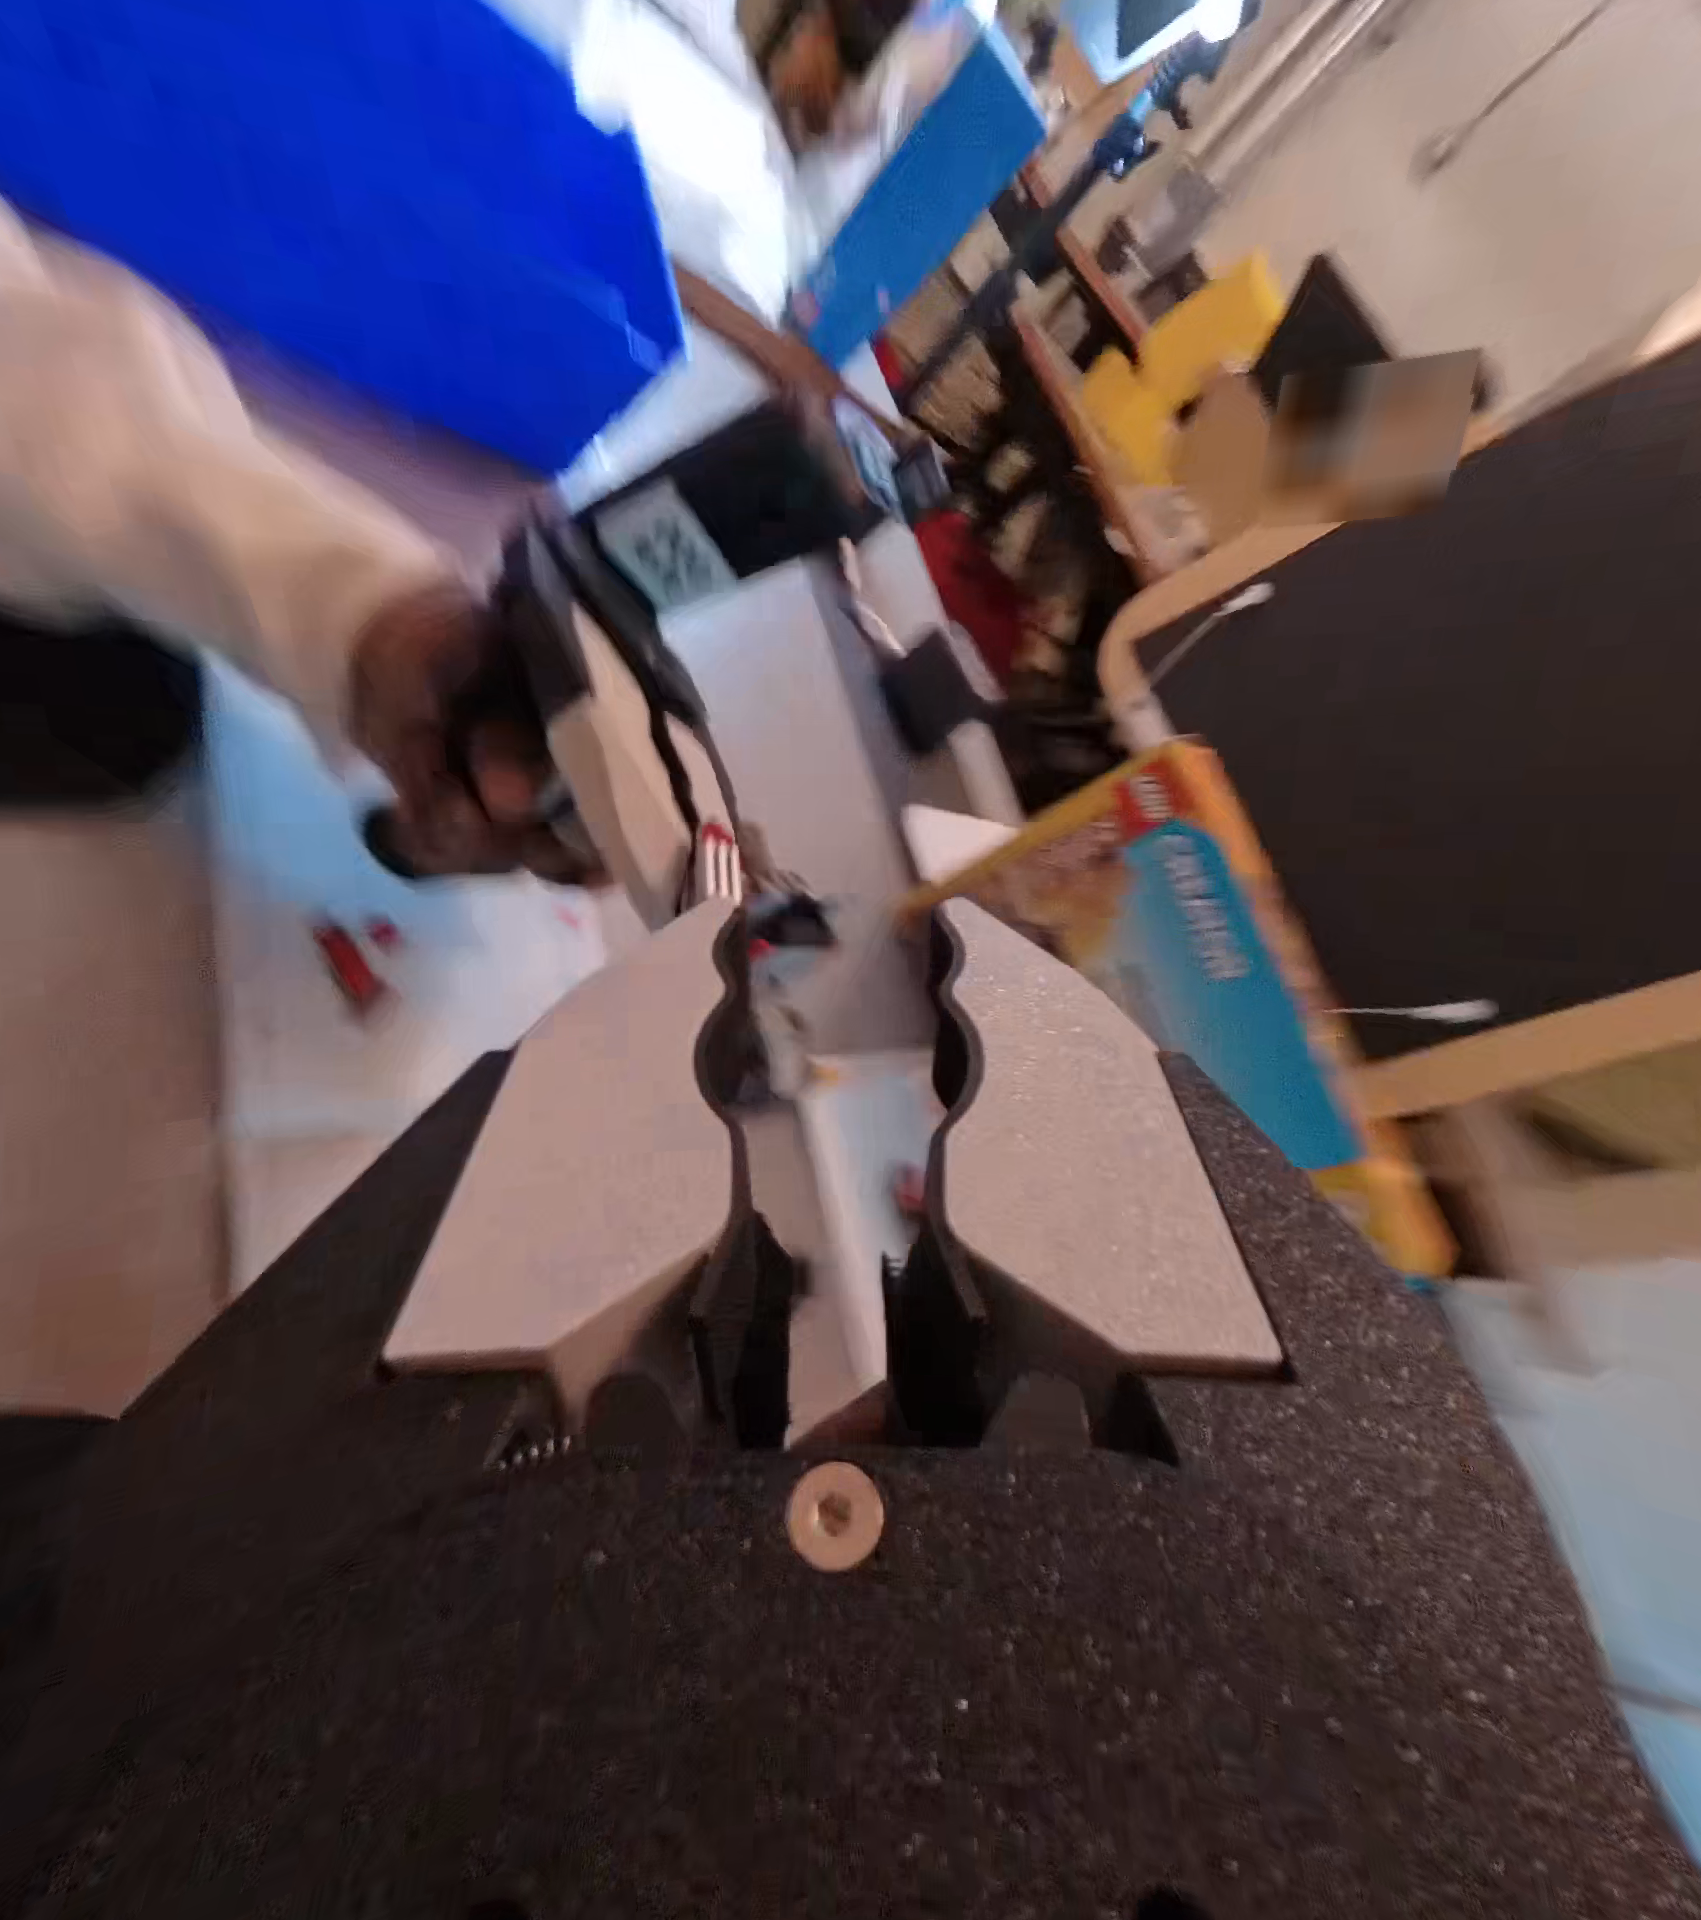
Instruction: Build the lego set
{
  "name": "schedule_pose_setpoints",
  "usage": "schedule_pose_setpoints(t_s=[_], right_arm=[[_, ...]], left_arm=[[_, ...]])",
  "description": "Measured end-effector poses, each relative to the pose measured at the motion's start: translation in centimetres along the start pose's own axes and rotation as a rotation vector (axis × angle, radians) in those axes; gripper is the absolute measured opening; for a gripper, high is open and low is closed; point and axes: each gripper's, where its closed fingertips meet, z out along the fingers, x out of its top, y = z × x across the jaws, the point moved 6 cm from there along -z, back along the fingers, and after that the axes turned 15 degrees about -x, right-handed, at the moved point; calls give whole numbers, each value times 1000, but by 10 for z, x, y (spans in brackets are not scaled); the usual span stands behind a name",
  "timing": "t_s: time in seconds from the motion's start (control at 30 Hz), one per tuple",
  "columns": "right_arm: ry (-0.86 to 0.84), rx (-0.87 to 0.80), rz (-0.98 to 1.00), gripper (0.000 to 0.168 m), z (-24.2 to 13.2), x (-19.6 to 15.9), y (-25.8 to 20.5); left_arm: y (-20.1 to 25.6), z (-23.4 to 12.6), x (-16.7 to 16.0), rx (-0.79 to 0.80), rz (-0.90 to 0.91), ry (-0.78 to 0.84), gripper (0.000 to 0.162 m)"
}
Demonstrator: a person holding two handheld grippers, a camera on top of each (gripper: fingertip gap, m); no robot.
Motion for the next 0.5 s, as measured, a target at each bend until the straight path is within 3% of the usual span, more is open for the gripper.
schedule_pose_setpoints(t_s=[0.1,0.5], right_arm=[[-31,-98,-335,23,6,0,-23],[-89,-160,-582,15,35,5,-36]], left_arm=[[-4,-3,3,79,20,16,1],[-7,-13,15,231,111,64,1]])
